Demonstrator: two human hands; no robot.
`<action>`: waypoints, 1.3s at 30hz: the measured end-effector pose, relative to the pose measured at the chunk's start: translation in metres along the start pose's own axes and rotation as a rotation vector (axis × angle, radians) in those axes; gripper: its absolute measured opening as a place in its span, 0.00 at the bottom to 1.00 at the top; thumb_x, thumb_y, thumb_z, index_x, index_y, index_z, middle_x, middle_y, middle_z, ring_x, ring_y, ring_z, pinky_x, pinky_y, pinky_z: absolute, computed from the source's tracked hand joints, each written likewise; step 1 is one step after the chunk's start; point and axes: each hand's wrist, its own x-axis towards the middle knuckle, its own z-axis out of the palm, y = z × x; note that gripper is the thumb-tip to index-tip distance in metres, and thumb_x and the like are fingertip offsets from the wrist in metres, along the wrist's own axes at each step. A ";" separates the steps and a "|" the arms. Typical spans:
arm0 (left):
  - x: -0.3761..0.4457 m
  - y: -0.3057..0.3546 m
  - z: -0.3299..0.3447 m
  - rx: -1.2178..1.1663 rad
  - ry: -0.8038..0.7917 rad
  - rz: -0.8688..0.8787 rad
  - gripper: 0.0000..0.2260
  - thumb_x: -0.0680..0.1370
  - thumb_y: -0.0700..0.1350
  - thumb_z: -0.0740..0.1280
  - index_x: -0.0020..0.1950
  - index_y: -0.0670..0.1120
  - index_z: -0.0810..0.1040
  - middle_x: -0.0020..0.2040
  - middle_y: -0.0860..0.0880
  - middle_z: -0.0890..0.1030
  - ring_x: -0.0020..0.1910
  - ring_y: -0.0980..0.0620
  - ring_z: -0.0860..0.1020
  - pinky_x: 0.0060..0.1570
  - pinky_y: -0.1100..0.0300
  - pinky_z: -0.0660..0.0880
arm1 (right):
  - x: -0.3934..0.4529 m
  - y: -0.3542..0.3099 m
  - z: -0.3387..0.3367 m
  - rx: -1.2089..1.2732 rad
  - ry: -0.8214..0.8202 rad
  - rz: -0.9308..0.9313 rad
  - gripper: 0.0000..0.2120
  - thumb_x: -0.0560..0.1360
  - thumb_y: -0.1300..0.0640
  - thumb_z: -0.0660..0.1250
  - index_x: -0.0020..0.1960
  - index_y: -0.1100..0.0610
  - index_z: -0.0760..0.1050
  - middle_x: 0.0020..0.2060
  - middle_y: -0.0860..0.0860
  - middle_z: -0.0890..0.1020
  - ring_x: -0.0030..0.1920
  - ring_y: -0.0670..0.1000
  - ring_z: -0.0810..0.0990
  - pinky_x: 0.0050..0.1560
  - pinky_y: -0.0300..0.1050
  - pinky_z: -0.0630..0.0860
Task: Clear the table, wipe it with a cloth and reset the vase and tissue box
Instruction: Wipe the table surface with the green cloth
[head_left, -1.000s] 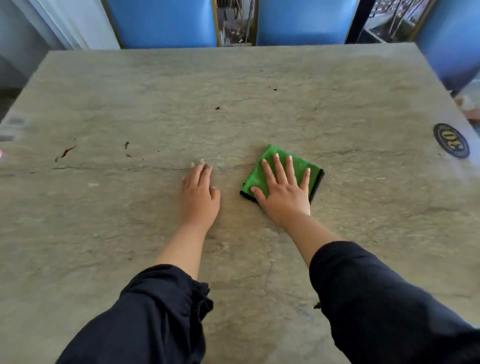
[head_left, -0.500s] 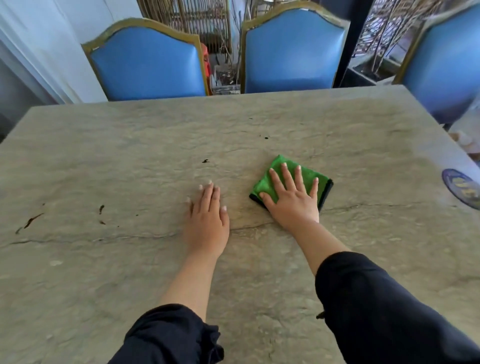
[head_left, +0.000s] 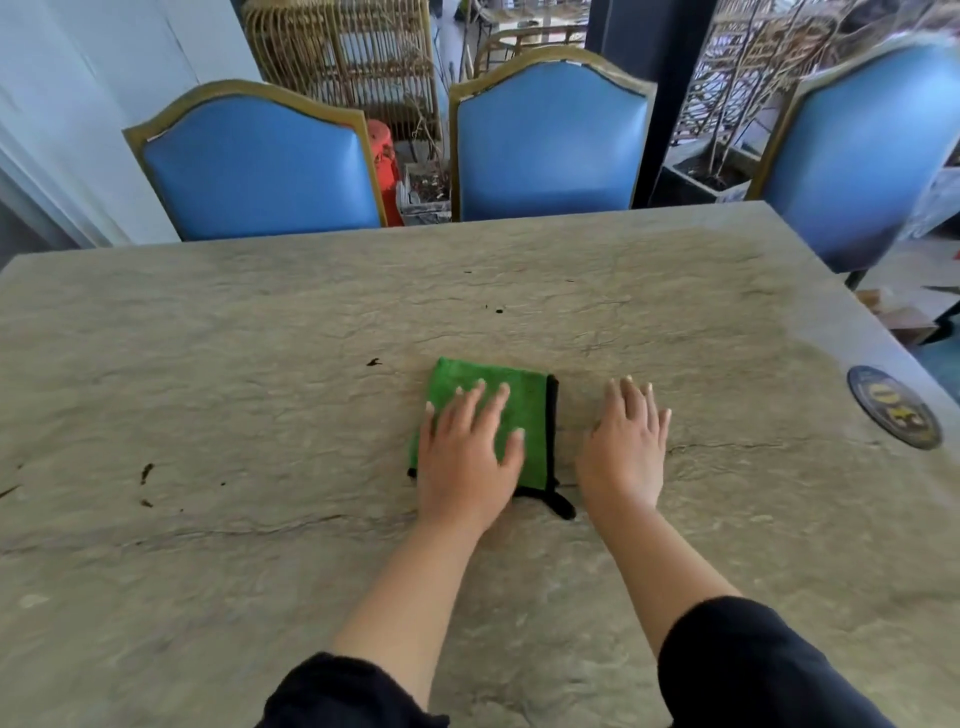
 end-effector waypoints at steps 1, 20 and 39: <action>0.005 0.009 0.009 0.079 -0.102 0.002 0.26 0.78 0.63 0.45 0.76 0.58 0.54 0.78 0.52 0.52 0.77 0.46 0.51 0.74 0.42 0.42 | -0.002 0.003 0.004 -0.032 -0.040 0.010 0.26 0.81 0.59 0.47 0.78 0.57 0.46 0.78 0.51 0.47 0.77 0.51 0.40 0.76 0.51 0.38; 0.153 0.029 0.039 0.211 -0.452 0.524 0.21 0.81 0.58 0.41 0.75 0.64 0.42 0.77 0.61 0.40 0.76 0.52 0.37 0.71 0.40 0.31 | 0.021 -0.011 0.017 -0.049 -0.052 0.010 0.28 0.80 0.59 0.44 0.77 0.57 0.37 0.77 0.50 0.39 0.76 0.49 0.35 0.76 0.48 0.37; 0.224 -0.020 0.039 0.172 -0.346 0.025 0.20 0.79 0.62 0.41 0.72 0.71 0.45 0.78 0.57 0.40 0.76 0.44 0.36 0.69 0.34 0.33 | 0.032 -0.051 0.034 -0.070 -0.079 0.015 0.27 0.81 0.59 0.42 0.77 0.58 0.36 0.77 0.53 0.36 0.75 0.55 0.32 0.75 0.56 0.33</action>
